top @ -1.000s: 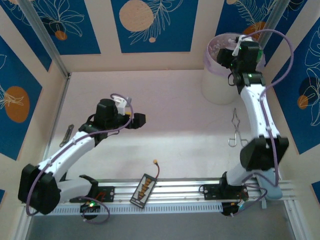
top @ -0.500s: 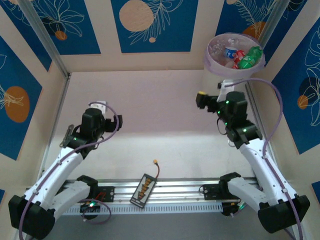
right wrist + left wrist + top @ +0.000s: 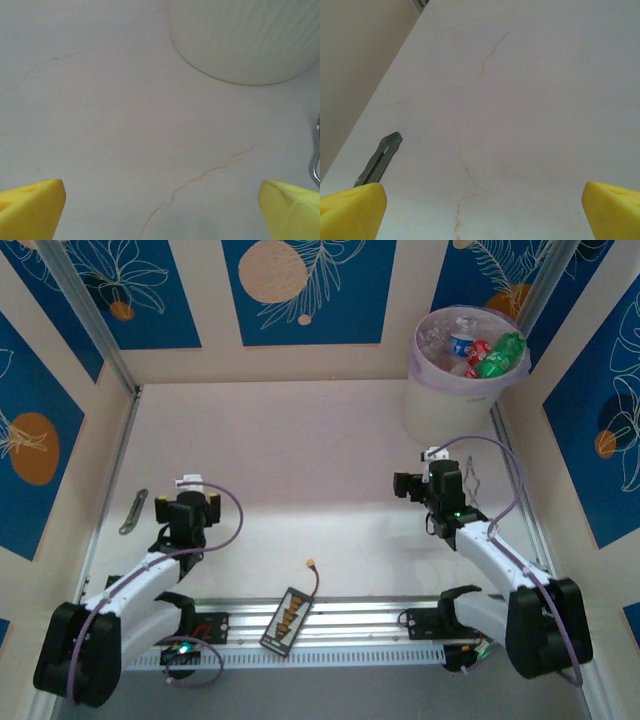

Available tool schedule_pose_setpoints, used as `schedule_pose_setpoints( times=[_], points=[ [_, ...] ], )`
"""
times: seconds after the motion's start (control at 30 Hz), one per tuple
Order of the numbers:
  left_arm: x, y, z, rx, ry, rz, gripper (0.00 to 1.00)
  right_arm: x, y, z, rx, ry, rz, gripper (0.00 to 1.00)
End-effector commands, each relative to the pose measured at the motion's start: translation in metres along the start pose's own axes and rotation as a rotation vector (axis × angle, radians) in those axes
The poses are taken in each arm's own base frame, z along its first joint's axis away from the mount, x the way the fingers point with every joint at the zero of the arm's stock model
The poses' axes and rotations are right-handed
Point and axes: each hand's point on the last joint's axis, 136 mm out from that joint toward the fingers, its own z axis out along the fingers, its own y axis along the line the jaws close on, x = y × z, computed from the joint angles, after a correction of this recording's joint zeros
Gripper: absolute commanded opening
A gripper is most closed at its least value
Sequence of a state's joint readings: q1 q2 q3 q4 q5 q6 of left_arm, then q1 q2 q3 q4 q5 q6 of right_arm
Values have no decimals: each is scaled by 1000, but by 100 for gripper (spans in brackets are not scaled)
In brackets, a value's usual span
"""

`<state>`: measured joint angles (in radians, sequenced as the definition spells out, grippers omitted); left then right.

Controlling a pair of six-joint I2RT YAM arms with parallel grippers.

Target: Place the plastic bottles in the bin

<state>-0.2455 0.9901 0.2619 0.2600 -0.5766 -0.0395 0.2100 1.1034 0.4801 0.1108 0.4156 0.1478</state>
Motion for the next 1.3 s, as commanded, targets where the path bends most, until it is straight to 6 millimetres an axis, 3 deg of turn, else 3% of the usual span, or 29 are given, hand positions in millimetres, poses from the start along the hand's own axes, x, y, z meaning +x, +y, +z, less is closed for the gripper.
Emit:
schedule_pose_setpoints(
  times=[0.0,0.13,0.43,0.67,0.77,1.0,1.27],
  points=[
    [-31,4,11,-8,-130,-78,100,-18,-6,15,47,-132,-17,99],
    [-41,-9,26,52,-150,-83,100,-14,-6,37,61,-134,-67,99],
    [-62,-27,47,106,-239,-81,100,-28,-12,52,12,-236,-40,99],
    [-56,-38,61,136,-245,-60,100,-21,-18,54,-39,-255,17,99],
    [-44,-47,71,169,-210,-48,100,-17,-19,61,-55,-272,29,99],
    [-48,-45,71,173,-226,-54,100,-14,-32,64,-13,-222,78,99],
    [-47,-46,70,174,-222,-54,100,-15,-31,64,-33,-221,82,99]
  ],
)
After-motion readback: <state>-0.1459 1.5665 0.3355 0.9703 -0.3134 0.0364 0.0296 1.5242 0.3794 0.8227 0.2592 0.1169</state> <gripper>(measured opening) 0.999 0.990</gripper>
